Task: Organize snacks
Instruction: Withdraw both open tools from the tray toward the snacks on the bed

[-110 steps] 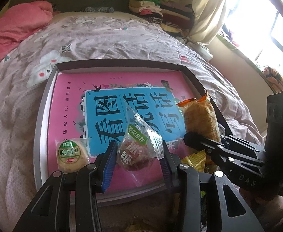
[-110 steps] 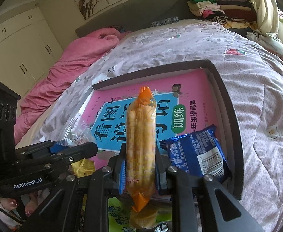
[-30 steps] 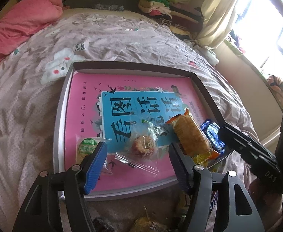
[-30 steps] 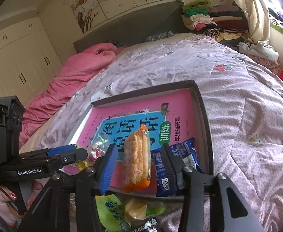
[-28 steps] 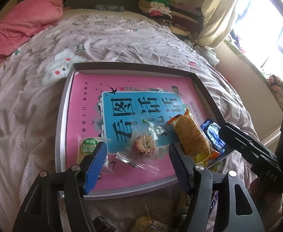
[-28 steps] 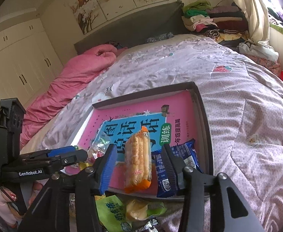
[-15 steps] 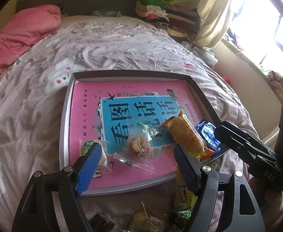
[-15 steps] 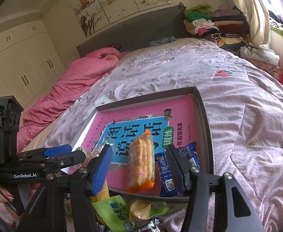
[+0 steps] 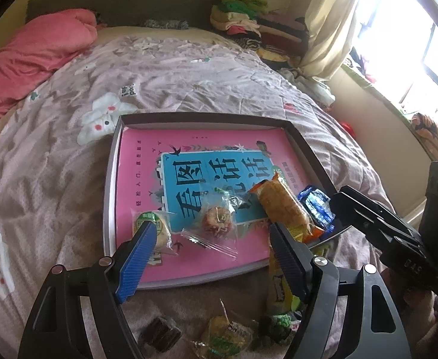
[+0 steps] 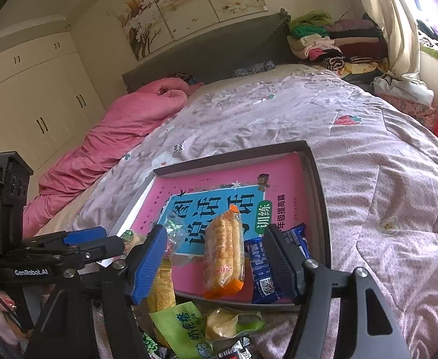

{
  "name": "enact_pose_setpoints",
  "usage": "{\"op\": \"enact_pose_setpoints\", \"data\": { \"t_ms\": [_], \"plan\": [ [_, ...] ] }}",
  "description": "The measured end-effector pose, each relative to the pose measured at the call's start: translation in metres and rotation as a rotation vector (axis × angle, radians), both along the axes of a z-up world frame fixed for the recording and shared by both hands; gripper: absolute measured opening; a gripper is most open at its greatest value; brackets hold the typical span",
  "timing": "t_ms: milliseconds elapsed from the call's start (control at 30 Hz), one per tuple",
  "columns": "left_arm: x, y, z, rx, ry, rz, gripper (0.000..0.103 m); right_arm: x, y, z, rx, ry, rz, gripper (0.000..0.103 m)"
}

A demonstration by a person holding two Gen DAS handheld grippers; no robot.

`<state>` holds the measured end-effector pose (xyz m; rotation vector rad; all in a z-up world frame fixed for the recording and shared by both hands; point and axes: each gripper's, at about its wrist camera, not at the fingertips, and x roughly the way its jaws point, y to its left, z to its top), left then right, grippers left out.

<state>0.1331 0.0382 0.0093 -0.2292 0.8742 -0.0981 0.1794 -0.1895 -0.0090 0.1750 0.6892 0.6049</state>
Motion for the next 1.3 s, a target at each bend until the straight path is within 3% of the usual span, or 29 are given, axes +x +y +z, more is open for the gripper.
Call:
{"op": "enact_pose_setpoints", "data": {
  "t_ms": [1300],
  "plan": [
    [-0.048,0.004,0.003,0.06,0.009,-0.014,0.079,-0.026,-0.023,0.004,0.01,0.034,-0.047,0.073]
  ]
}}
